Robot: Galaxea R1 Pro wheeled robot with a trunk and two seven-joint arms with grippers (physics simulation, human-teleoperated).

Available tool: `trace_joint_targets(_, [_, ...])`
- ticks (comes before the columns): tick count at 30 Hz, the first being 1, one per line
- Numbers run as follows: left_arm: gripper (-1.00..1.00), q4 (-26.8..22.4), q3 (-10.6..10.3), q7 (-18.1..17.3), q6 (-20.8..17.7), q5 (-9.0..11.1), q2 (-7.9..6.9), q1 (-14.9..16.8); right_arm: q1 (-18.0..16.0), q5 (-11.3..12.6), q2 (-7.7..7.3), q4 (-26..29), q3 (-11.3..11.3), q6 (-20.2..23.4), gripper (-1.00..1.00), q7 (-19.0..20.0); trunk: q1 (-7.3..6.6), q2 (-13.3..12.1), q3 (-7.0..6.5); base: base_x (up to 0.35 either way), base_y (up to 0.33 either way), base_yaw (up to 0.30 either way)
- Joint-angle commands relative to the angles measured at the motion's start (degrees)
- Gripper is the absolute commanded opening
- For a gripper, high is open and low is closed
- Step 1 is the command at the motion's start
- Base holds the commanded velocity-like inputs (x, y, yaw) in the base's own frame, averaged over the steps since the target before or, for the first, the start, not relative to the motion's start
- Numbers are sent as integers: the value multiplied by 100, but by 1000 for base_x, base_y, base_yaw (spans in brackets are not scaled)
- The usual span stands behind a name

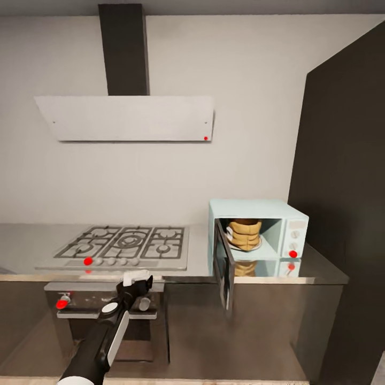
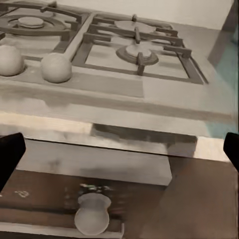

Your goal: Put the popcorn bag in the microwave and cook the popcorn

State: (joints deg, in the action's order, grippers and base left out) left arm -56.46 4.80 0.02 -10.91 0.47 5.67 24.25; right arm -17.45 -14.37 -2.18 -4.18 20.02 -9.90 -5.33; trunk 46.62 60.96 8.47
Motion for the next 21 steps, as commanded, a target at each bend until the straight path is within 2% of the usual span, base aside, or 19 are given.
trace_joint_targets(1, [100,-13,1,-7,-38,6,4,1,-13,-59,-2,-31,46,-43,100,-29,4,8,8,42,0,-288])
trace_joint_targets(3, [100,-13,-125,-16,-42,6,4,1,-13,-61,-2,-31,46,-40,100,-29,4,8,8,18,0,-288])
trace_joint_targets(5, [100,-14,-513,-27,-61,6,0,1,-13,-60,-2,-31,46,-42,100,-28,4,8,8,5,0,-288])
trace_joint_targets(6, [100,-17,-636,-49,-64,6,-5,1,-13,-62,-2,-31,46,-40,100,-28,4,8,8,2,0,-288])
trace_joint_targets(7, [100,-52,-753,-138,-73,6,-11,1,-13,-61,-2,-31,46,-42,100,-29,4,8,8,1,0,-288])
trace_joint_targets(8, [100,-259,-825,-492,-88,6,-32,1,-13,-62,-2,-31,46,-43,100,-29,4,8,8,0,0,-288])
trace_joint_targets(9, [100,-388,-843,-807,-97,6,-46,1,-13,-60,-2,-31,46,-42,100,-29,4,8,8,0,0,-288])
trace_joint_targets(11, [100,-649,-864,-1876,-117,5,-67,1,-13,-61,-2,-31,46,-40,100,-29,4,8,8,0,0,-288])
trace_joint_targets(12, [100,-730,-865,-2167,-124,4,-75,1,-13,-61,-2,-31,46,-39,100,-27,4,8,8,0,0,-288])
trace_joint_targets(15, [100,-813,-862,-2419,-140,1,-83,91,-13,-64,4,-31,46,-42,100,-27,4,8,8,0,0,-288])
trace_joint_targets(18, [100,-867,-866,-2453,-223,-2,-65,285,-13,-64,7,-29,46,-40,100,-24,4,8,8,0,0,-288])
trace_joint_targets(21, [100,-909,-870,-2430,-239,-3,-48,313,-13,-65,9,-30,46,-43,100,-23,4,8,8,0,0,-288])
